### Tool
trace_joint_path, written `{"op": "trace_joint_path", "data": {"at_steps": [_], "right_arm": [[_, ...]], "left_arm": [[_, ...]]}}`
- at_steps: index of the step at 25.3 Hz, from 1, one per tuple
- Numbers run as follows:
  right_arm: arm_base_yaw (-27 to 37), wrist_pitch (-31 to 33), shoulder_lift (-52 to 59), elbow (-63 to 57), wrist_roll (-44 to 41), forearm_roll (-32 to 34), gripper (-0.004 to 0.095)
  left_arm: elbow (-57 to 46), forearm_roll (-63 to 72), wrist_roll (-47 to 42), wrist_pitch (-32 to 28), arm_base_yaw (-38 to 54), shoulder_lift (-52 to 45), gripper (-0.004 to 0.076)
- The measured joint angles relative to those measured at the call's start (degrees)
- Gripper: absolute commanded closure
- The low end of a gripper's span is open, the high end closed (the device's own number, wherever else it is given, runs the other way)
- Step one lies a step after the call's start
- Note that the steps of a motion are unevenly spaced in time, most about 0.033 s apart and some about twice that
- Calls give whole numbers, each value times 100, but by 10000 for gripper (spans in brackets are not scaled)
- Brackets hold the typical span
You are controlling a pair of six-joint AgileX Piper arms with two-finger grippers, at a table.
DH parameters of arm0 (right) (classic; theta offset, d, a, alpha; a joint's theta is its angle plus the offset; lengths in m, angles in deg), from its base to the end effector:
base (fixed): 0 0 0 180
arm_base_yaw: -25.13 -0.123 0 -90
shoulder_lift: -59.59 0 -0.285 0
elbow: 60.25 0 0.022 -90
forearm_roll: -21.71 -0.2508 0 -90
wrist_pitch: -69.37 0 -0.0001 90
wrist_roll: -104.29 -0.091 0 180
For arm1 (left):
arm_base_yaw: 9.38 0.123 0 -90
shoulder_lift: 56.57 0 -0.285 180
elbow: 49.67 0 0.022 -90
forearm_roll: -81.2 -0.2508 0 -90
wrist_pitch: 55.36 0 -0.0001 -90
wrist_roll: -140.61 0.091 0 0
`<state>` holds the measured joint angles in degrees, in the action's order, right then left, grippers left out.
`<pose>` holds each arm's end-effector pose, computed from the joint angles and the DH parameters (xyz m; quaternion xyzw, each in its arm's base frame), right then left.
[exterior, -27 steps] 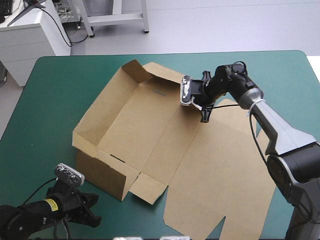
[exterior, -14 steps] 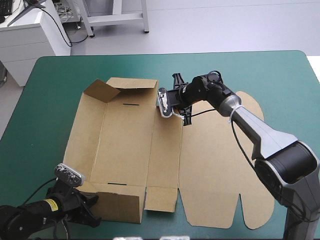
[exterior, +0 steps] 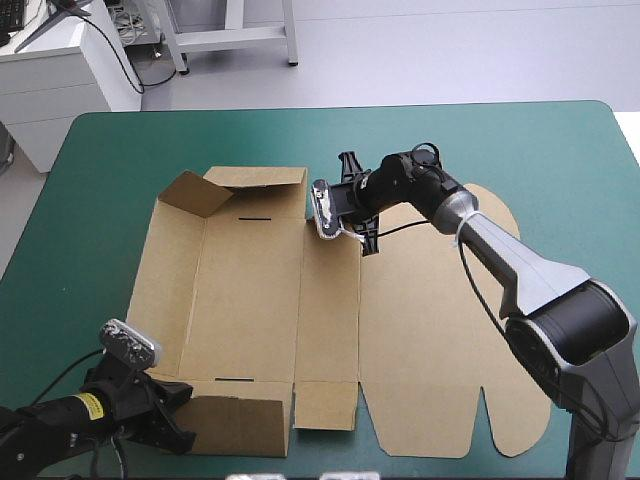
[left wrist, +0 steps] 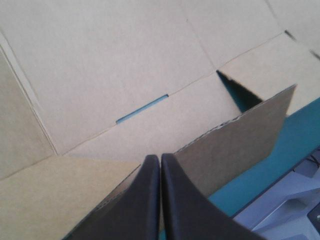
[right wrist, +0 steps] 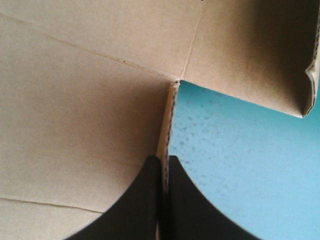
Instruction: Fold the box
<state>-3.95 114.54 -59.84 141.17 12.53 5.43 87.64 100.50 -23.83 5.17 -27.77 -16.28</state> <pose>0.3812 0.2327 0.2877 -0.7695 0.5423 -0.0441 0.3345 0.0699 -0.0508 0.2910 0.2421 0.9050 -0.1720 0.3045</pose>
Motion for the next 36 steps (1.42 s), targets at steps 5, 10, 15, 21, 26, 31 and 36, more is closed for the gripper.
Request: {"op": "trace_joint_path", "data": {"at_steps": [5, 10, 15, 21, 26, 31, 36], "right_arm": [[0, -38, 0, 0, -76, -35, 880], [0, -145, 0, 7, -697, -99, 558], [0, -202, 0, 17, -1403, -69, 181], [0, -53, 397, 17, -3764, 389, 322], [7, 1304, 1177, 17, -6853, 1828, 579], [244, 2297, 1800, 17, -8282, 2085, 585], [481, 2612, 2522, -273, -8786, 2232, 627]], "left_arm": [[932, -13, 0, 205, 0, 0, 732], [1458, -327, -18, 21, 0, -13, 732], [1566, -858, -471, -124, 0, -24, 717], [1566, -1654, -777, -314, 0, -24, 703], [1566, -1667, -777, -989, 0, -24, 732], [1566, -1667, -777, -1062, 0, 161, 732], [1566, -1667, -839, -1091, 0, 648, 732]]}}
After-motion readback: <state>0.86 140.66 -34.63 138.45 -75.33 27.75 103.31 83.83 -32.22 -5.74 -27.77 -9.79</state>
